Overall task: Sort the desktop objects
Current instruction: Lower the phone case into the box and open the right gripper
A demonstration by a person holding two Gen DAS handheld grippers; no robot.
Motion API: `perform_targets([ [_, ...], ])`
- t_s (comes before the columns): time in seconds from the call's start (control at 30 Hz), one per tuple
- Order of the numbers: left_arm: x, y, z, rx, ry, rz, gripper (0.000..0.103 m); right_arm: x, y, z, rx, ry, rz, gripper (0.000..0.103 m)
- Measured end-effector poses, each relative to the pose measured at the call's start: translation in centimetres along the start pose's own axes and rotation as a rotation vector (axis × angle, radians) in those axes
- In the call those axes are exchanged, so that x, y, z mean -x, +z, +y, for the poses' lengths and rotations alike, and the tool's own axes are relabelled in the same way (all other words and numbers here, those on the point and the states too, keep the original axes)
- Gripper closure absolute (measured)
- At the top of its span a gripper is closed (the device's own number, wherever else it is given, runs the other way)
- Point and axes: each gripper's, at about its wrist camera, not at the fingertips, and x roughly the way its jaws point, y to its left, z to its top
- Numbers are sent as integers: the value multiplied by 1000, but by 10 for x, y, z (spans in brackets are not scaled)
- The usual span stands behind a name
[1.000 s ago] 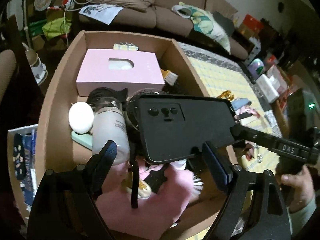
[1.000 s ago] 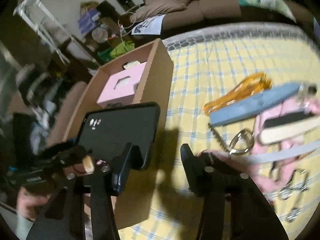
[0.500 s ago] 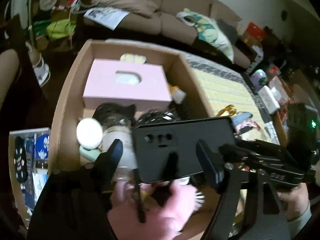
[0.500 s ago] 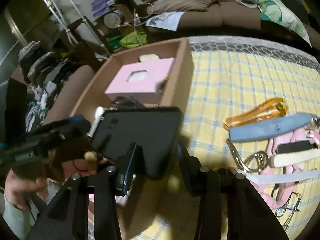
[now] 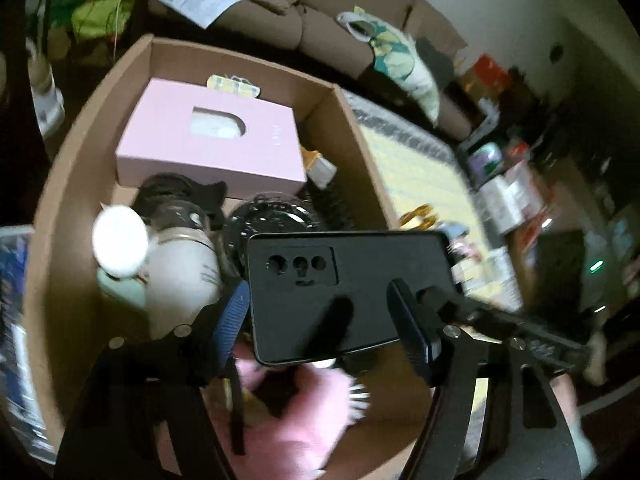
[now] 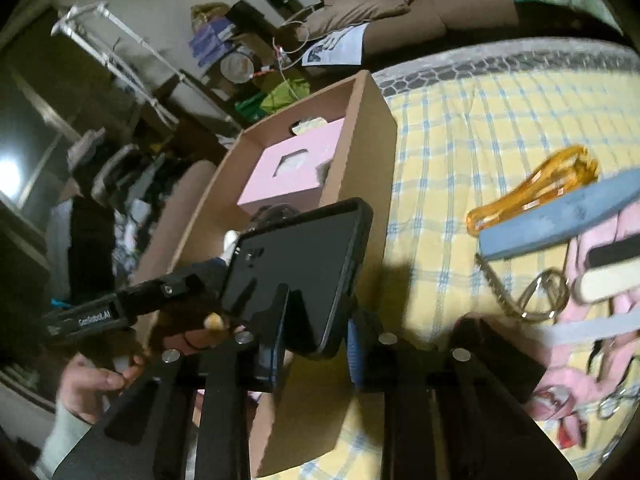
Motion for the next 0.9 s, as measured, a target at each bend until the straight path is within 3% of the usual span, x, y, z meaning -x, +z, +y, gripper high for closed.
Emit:
perform_targets([
  [0.1, 5, 0, 0, 45, -81, -16, 39, 4, -1, -4, -20, 28, -12, 81],
  [0.2, 7, 1, -8, 33, -90, -25, 39, 9, 0, 5, 9, 36, -21, 83],
  [0.27, 7, 2, -13, 9, -33, -24, 39, 9, 4, 11, 26, 9, 3, 83],
  [0.33, 9, 1, -15, -15, 26, -33, 39, 11, 7, 14, 56, -98, 40, 73],
  [0.4, 10, -3, -14, -22, 65, -28, 37, 25, 7, 15, 97, -166, 9, 60],
  [0.43, 11, -5, -13, -28, 85, -26, 37, 31, 7, 14, 104, -186, -4, 58],
  [0.7, 7, -15, -20, -83, 206, -6, 37, 36, 5, 11, 133, -227, -1, 62],
  [0.9, 9, -16, -23, -109, 224, 1, 37, 29, 3, 0, 123, -259, 19, 68],
])
